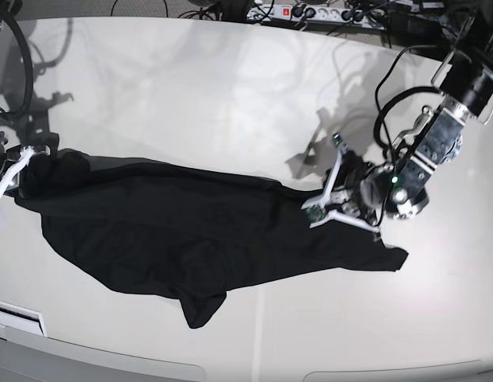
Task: Layout the t-shirt on the table in an organized manner, then fold the t-shirt properly
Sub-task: 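Grasp the shirt's side edge with the left gripper, then pull the grasped edge away from the right gripper to widen the shirt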
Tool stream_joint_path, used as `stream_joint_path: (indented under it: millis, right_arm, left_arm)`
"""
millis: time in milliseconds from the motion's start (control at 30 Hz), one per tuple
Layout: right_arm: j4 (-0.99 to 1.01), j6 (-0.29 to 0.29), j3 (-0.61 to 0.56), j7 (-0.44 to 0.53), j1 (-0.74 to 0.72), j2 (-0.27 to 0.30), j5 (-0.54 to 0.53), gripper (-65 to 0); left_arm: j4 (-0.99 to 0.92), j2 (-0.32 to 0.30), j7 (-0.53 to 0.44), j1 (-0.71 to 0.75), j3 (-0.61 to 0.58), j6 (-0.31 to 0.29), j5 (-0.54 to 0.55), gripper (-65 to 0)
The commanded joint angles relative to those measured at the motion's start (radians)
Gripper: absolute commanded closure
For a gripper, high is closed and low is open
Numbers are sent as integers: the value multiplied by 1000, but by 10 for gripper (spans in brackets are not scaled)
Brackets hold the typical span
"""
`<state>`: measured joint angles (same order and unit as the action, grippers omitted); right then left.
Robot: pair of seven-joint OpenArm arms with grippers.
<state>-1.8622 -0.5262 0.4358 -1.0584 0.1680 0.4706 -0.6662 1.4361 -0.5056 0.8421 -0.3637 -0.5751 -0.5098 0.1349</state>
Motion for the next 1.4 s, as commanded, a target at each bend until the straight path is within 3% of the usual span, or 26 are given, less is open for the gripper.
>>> stream_joint_path:
  millis: [0, 67, 100, 300, 600, 667, 733, 767, 1000, 1200, 1367]
  right_arm:
    - [-14, 7, 9, 25, -15, 23, -16, 0]
    - [-14, 14, 9, 31, -16, 23, -17, 0]
    - [-14, 14, 9, 30, -16, 23, -18, 0]
    - [-14, 31, 9, 17, -14, 23, -15, 0]
    - [-14, 32, 9, 19, -13, 23, -15, 0]
    - [-14, 32, 9, 19, -14, 23, -15, 0]
    - [-14, 30, 9, 19, -13, 23, -14, 0]
    - [-14, 28, 9, 19, -13, 23, -14, 0]
    - [-14, 5, 9, 19, -14, 23, -14, 0]
    - [-14, 0, 9, 19, -14, 23, -13, 0]
    - [-14, -25, 9, 16, -14, 25, -10, 0]
  left_arm:
    - [11, -8, -24, -13, 7, -4, 8, -232]
    - [-3, -18, -71, 8, 7, -3, -13, -331]
    - [-18, -19, -103, 19, 7, -3, -37, -339]
    - [-163, 2, -324, 47, 6, 4, -157, -338]
    - [-357, 82, -469, -4, 6, 20, -228, -336]
    - [-385, 98, -466, -15, 6, 19, -254, -238]
    - [-389, 104, -438, -24, 6, 20, -258, -17]
    - [-388, 104, -420, -31, 6, 19, -257, 0]
    - [-241, 84, -228, -72, 7, 21, -206, 0]
    - [4, 23, -155, -72, 7, 31, -155, 0]
    - [133, -72, -148, -72, 7, 31, -142, 0]
